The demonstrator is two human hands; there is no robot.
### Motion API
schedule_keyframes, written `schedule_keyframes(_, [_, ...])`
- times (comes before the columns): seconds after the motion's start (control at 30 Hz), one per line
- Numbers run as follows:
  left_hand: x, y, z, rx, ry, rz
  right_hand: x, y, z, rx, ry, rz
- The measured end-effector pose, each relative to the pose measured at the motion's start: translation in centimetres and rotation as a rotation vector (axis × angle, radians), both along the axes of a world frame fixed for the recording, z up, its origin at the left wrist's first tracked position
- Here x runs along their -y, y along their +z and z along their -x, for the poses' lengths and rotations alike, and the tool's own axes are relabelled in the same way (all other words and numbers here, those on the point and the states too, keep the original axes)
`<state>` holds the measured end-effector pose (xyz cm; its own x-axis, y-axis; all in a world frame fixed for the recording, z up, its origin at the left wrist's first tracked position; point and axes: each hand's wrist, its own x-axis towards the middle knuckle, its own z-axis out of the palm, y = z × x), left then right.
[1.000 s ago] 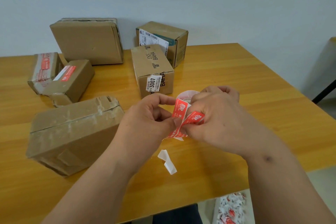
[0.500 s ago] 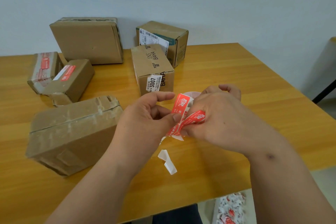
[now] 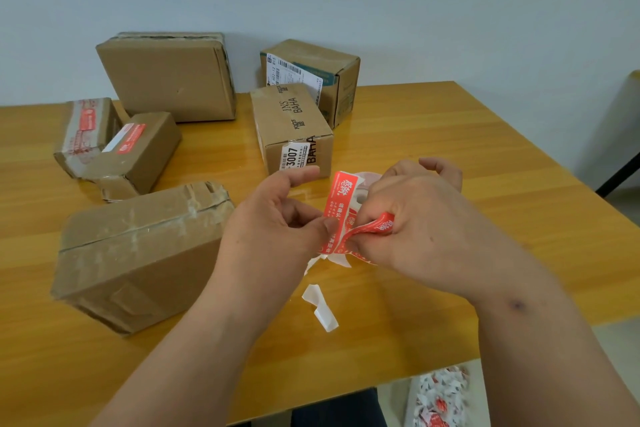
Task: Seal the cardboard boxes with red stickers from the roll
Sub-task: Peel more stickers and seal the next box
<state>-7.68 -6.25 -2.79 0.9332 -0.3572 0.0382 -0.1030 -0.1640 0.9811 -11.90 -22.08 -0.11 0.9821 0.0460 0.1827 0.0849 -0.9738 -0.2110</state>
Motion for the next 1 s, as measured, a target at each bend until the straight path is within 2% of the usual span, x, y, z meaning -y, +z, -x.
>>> schedule_keyframes(0.23, [0.4, -0.6, 0.0, -0.035, 0.073, 0.079, -0.1, 0.3, 0.2, -0.008, 0.000, 0.005])
schedule_keyframes(0.6, [0.6, -0.5, -0.3, -0.055, 0.192, 0.165, 0.5, 0.5, 1.2, 0.012, 0.019, -0.097])
schedule_keyframes(0.77, [0.4, -0.1, -0.5, -0.130, 0.151, 0.229, 0.5, 0.7, 1.1, -0.020, -0.037, -0.100])
schedule_keyframes(0.87, [0.3, 0.2, -0.2, -0.148, 0.121, 0.249, 0.2, 0.6, 1.1, 0.072, -0.059, -0.133])
schedule_keyframes(0.93, [0.1, 0.4, -0.1, -0.167, 0.124, 0.274, -0.1, 0.5, 1.2, 0.230, -0.084, -0.210])
schedule_keyframes(1.0, [-0.1, 0.7, -0.1, -0.199, 0.130, 0.309, -0.3, 0.3, 1.3, 0.297, -0.105, -0.307])
